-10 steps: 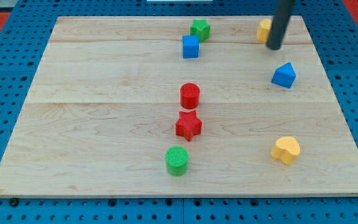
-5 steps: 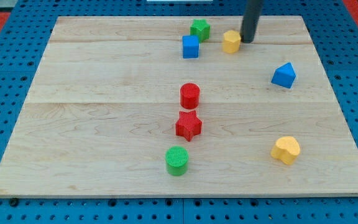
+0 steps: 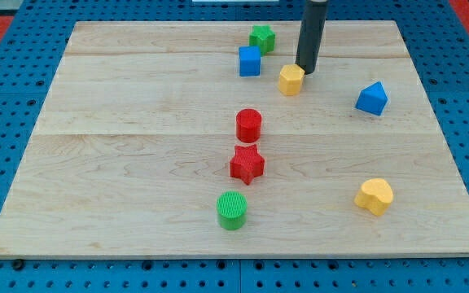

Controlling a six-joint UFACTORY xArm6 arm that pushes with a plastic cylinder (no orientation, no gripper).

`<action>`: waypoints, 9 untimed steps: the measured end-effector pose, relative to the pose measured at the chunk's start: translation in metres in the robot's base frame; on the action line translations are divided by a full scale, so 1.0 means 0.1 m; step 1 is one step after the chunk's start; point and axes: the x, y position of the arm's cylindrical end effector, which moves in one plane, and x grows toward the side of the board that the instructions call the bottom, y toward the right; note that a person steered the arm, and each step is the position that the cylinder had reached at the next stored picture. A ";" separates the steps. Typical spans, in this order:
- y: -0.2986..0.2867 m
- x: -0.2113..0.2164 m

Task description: Push the yellow hexagon above the red circle

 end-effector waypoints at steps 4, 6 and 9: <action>-0.37 0.41; -0.50 0.41; 0.04 0.69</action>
